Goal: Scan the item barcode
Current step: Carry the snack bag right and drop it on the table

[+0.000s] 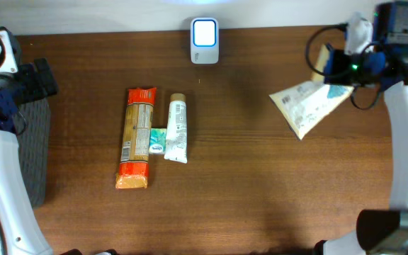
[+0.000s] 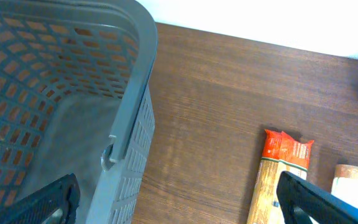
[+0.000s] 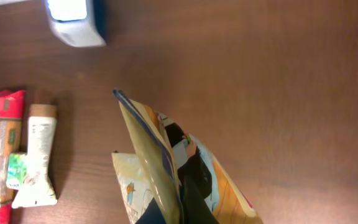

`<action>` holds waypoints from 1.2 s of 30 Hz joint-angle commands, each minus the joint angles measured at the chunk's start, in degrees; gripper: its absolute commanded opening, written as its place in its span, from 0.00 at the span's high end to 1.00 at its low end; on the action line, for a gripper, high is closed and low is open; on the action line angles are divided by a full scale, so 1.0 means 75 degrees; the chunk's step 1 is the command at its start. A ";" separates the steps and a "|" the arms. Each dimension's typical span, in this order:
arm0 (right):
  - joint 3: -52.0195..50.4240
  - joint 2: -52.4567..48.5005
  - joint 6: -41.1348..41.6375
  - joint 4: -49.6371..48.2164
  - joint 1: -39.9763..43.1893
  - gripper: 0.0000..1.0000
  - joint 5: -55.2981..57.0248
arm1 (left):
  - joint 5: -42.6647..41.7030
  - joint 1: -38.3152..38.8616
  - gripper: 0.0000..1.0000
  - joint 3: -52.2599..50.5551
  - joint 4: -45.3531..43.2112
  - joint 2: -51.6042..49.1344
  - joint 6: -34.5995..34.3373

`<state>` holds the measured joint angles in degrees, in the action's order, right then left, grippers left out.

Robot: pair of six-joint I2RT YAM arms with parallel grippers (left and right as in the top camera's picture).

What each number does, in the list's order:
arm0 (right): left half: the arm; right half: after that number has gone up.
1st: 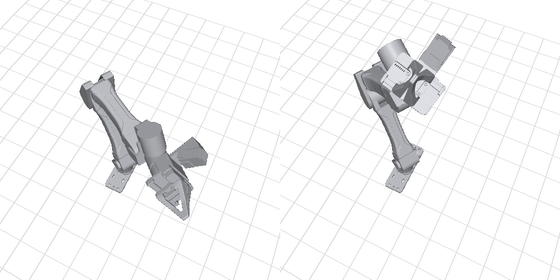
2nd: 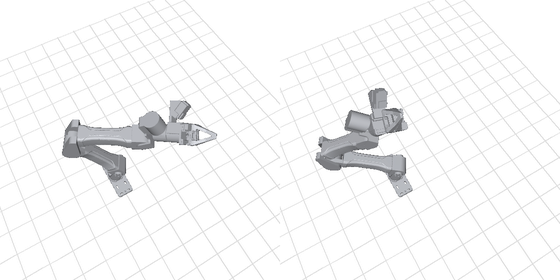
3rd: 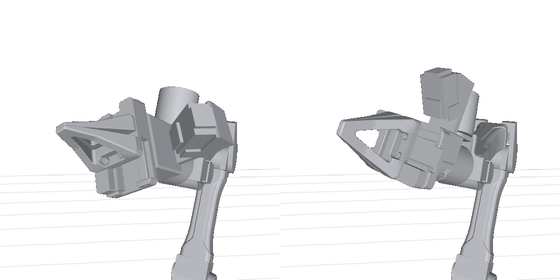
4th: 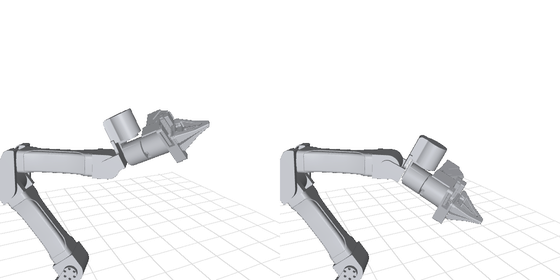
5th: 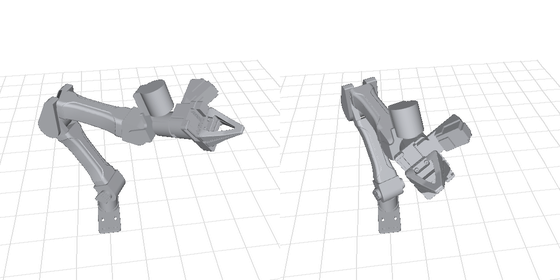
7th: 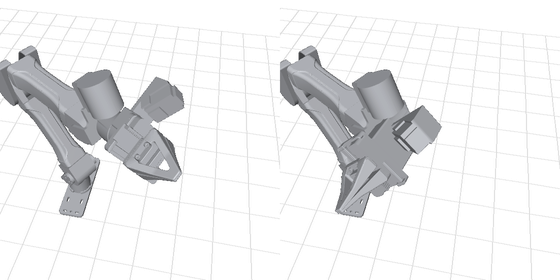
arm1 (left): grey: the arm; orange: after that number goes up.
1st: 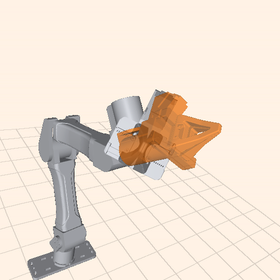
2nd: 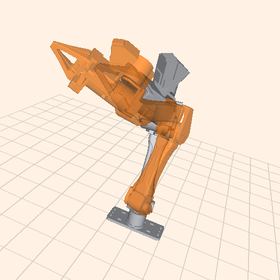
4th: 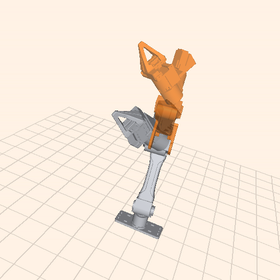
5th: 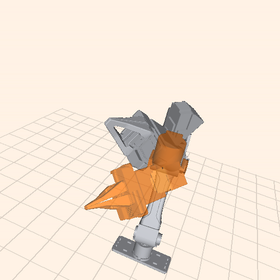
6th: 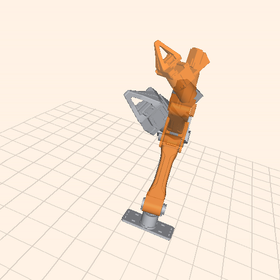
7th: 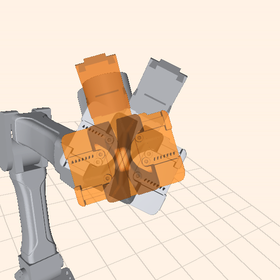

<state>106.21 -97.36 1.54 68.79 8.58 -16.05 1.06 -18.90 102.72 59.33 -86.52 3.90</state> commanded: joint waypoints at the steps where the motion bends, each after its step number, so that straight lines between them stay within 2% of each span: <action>1: -0.0787 -0.0347 0.0262 -0.0256 0.0822 0.96 -0.0991 | 0.0029 -0.0017 0.01 0.0087 -0.0009 0.0038 0.0125; 11: -0.2425 -0.1113 0.0458 -0.1230 0.2404 0.95 -0.0973 | 0.0029 -0.0017 0.01 0.0087 -0.0009 0.0038 0.0125; 12: -0.2433 -0.1113 0.0458 -0.1265 0.2463 0.88 -0.0944 | 0.0029 -0.0017 0.01 0.0090 -0.0009 0.0038 0.0125; 14: -0.2422 -0.1116 0.0460 -0.1355 0.2634 0.48 -0.0702 | 0.0029 -0.0017 0.01 0.0087 -0.0009 0.0038 0.0125; 15: -0.2381 -0.1116 0.0463 -0.1358 0.2707 0.18 -0.0653 | 0.0029 -0.0017 0.01 0.0087 -0.0009 0.0038 0.0125; 16: -0.2328 -0.1116 0.0463 -0.1349 0.2760 0.07 -0.0653 | 0.0029 -0.0017 0.01 0.0087 -0.0009 0.0038 0.0125; 17: -0.2235 -0.1116 0.0460 -0.1294 0.2786 0.01 -0.0653 | 0.0029 -0.0017 0.01 0.0087 -0.0009 0.0038 0.0125; 22: -0.1201 -0.1110 0.0460 -0.0437 0.2646 0.01 -0.0662 | 0.0029 -0.0017 0.01 0.0087 -0.0009 0.0038 0.0125; 27: -0.0236 -0.1110 0.0460 0.0335 0.2040 0.01 -0.0921 | 0.0029 -0.0017 0.01 0.0087 -0.0009 0.0038 0.0125; 32: -0.0125 -0.1113 0.0458 0.0297 0.1177 0.01 -0.2157 | 0.0029 -0.0017 0.01 0.0090 -0.0009 0.0038 0.0125; 36: -0.0146 -0.1174 0.0458 0.0044 -0.0017 0.01 -0.2261 | 0.0029 -0.0017 0.01 0.0087 -0.0009 0.0038 0.0125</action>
<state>104.16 -105.97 4.73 70.08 14.48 -29.95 1.06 -18.90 102.72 59.33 -86.52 3.90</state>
